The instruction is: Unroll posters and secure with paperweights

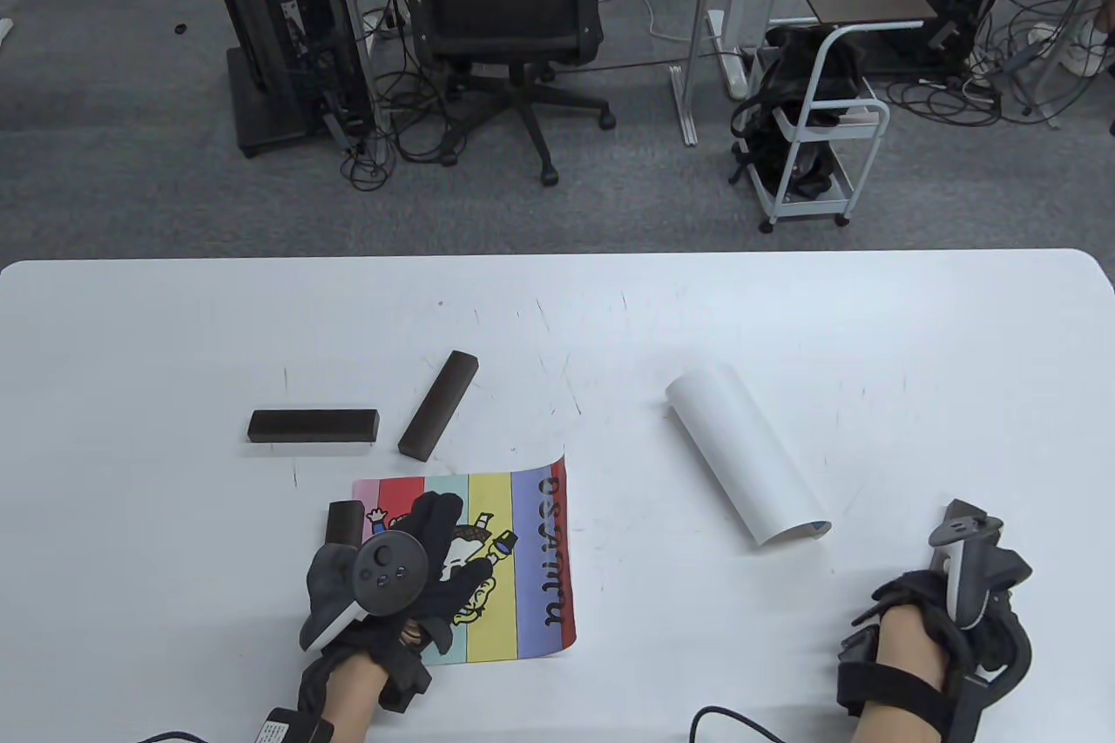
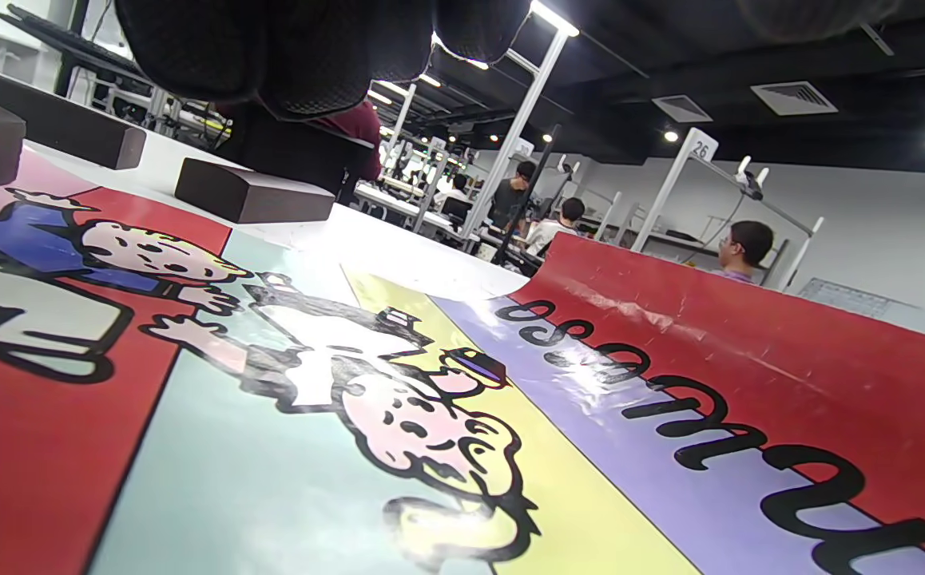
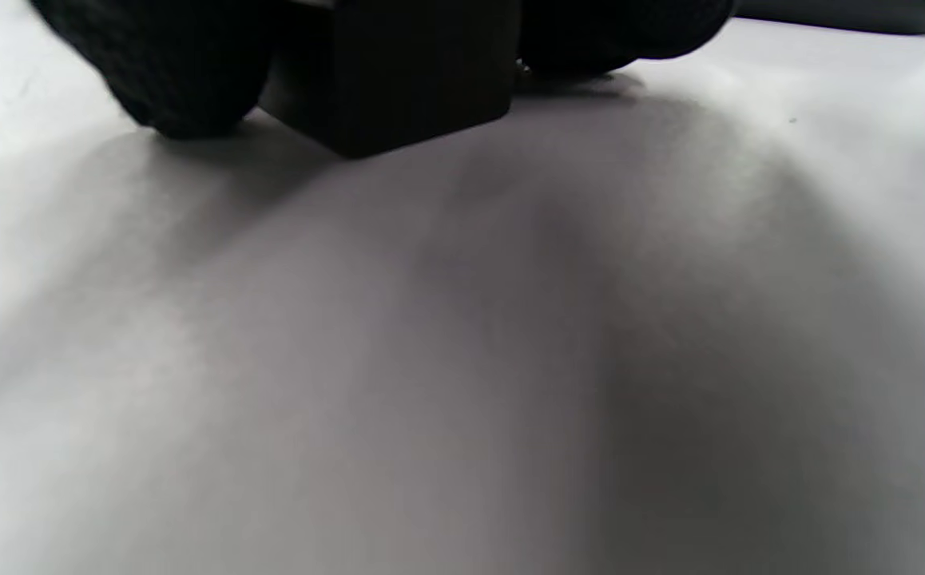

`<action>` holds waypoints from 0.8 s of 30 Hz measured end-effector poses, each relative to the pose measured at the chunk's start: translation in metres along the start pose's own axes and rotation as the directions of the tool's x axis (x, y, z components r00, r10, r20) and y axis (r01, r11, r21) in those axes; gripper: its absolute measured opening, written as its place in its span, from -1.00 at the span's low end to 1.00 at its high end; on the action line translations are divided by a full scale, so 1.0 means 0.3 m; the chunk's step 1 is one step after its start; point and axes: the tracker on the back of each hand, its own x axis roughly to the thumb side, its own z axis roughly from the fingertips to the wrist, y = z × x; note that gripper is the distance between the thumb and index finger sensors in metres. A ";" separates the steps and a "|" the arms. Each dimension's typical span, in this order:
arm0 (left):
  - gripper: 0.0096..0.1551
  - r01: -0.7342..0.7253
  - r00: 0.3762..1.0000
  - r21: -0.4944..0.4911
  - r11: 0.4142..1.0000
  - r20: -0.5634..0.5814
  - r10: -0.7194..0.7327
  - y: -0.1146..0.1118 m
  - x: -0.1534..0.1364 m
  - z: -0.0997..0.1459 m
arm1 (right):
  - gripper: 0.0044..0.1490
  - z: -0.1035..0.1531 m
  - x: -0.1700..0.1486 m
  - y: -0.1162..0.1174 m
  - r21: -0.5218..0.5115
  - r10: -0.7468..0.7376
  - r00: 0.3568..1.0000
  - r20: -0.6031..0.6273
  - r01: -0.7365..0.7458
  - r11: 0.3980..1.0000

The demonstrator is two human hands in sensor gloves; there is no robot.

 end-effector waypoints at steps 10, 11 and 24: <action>0.01 0.068 0.997 0.086 0.994 0.016 -0.070 0.014 0.027 0.013 | -0.07 0.000 -0.032 -0.039 -0.026 -0.209 0.977 0.034 0.210 0.977; 0.01 0.075 0.997 0.105 0.992 0.020 -0.078 0.019 0.032 0.016 | -0.11 0.004 -0.028 -0.048 -0.031 -0.237 0.970 0.051 0.238 0.971; -0.02 0.227 0.951 0.354 0.907 0.122 -0.285 0.073 0.168 0.076 | -0.11 0.423 0.213 -0.311 -0.142 -0.141 0.704 0.696 0.327 0.934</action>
